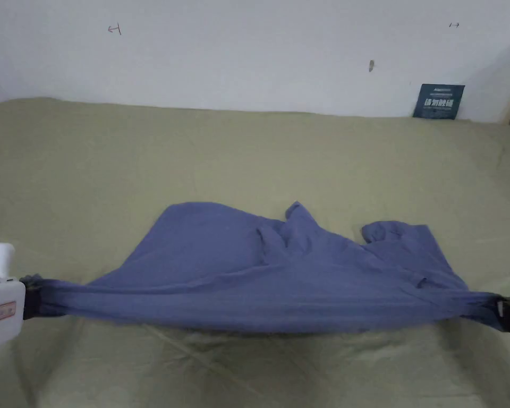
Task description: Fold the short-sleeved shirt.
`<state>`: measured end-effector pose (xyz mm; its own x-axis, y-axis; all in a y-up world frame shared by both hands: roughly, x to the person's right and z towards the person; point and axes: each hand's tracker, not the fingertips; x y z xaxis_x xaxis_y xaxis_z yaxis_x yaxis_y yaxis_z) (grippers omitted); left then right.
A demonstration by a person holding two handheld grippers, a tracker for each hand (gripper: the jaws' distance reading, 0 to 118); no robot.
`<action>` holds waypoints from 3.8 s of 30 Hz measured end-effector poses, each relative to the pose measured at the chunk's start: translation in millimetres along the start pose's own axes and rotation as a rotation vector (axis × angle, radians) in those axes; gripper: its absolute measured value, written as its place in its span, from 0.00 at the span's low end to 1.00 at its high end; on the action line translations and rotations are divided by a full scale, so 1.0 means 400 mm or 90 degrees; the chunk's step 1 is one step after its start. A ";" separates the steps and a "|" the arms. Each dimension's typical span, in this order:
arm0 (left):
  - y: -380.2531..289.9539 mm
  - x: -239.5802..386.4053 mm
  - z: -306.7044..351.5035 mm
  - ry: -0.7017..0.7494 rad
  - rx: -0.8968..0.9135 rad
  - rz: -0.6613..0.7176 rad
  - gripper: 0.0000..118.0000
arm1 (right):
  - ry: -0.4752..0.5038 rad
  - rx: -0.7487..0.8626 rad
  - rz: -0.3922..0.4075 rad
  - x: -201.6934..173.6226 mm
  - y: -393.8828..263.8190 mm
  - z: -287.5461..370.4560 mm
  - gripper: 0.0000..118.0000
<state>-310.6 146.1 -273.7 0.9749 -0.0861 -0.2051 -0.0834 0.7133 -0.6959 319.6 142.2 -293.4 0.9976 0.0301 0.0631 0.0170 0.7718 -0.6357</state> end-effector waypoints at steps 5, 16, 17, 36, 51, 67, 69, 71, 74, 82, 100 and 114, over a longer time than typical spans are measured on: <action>-0.046 -0.004 -0.043 -0.010 -0.035 0.015 0.02 | -0.001 -0.046 -0.034 0.005 -0.067 -0.056 0.07; -0.053 -0.022 -0.008 -0.019 -0.004 0.027 0.99 | 0.013 0.002 0.017 -0.069 -0.058 -0.012 0.95; -0.049 -0.023 0.002 -0.016 -0.004 0.019 0.94 | 0.015 -0.009 0.016 -0.087 -0.049 -0.006 0.97; -0.081 -0.134 -0.002 -0.094 -0.032 0.126 0.00 | 0.176 0.048 0.083 -0.529 -0.114 0.022 0.00; -0.082 -0.052 -0.144 -0.138 -0.118 0.088 0.01 | 0.173 0.011 0.077 -0.507 -0.099 -0.047 0.00; -0.077 -0.035 -0.113 -0.101 -0.091 0.098 0.01 | 0.132 -0.062 0.142 -0.422 0.358 -0.492 0.00; -0.073 -0.033 -0.113 -0.097 -0.089 0.093 0.01 | 0.134 -0.090 0.140 -0.411 0.386 -0.541 0.00; -0.062 -0.030 -0.111 -0.095 -0.091 0.087 0.01 | 0.134 -0.111 0.132 -0.401 0.399 -0.579 0.03; -0.057 -0.027 -0.122 -0.091 -0.095 0.081 0.01 | 0.167 -0.182 0.149 -0.402 0.393 -0.635 0.91; -0.053 -0.020 -0.141 -0.086 -0.109 0.089 0.01 | 0.137 -0.204 0.182 -0.428 0.339 -0.685 0.73; 0.183 -0.001 0.041 -0.089 0.038 0.066 0.01 | 0.129 0.082 0.176 -0.299 0.533 -0.079 0.01; 0.647 0.153 0.289 -0.046 0.209 -0.031 0.01 | 0.021 0.271 0.093 -0.110 0.742 0.328 0.01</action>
<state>-248.5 405.8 -386.7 0.9892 -0.0842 -0.1200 0.0226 0.8965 -0.4425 272.0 453.3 -383.9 0.9893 0.1424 -0.0326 -0.1460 0.9536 -0.2632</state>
